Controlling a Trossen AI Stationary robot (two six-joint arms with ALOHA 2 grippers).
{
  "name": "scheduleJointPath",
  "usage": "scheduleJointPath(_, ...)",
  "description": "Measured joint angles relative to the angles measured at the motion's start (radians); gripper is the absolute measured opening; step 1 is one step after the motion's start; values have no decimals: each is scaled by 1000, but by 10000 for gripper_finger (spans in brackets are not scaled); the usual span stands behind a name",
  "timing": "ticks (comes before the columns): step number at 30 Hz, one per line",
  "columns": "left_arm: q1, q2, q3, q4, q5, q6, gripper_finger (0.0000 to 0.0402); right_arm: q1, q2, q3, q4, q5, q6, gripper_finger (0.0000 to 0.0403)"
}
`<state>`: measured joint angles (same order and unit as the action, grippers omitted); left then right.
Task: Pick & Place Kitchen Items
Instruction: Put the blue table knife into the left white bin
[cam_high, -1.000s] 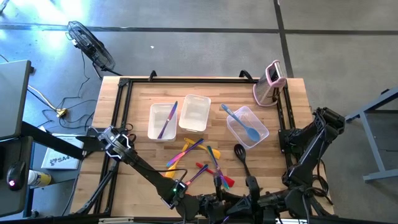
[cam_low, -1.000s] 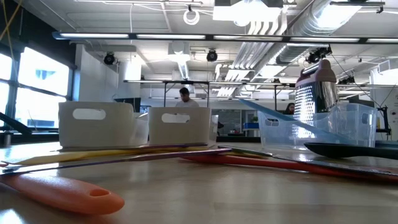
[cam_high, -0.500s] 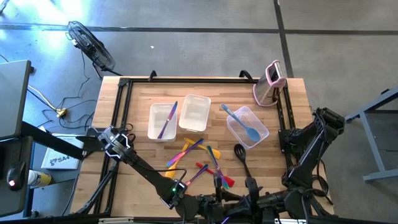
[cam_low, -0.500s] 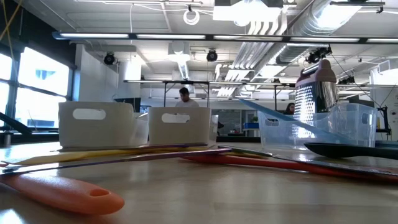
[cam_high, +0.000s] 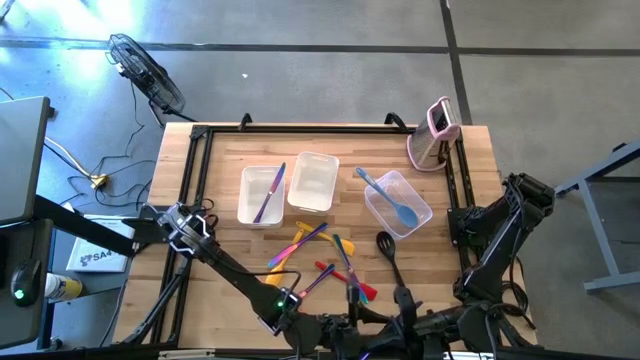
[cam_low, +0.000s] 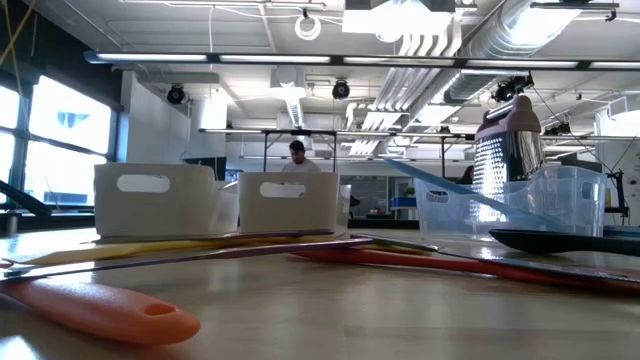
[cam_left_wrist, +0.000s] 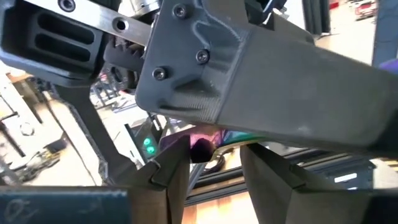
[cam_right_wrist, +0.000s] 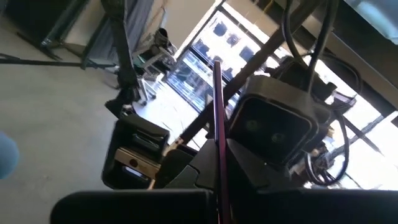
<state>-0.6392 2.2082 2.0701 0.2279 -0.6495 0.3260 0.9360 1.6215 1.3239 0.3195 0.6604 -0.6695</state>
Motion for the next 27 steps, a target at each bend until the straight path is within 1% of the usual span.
scheduleJointPath(6, 4, 1, -1, 1, 25, -1, 141, 0, 0, 0, -1, -7, 15, 5)
scheduleJointPath(16, 3, 2, -2, -9, 50, 35, 141, 1, -2, 0, -13, -82, 67, 5)
scheduleJointPath(27, -4, 3, -2, -44, 42, 43, 141, 6, -3, 0, 27, -146, 65, 5)
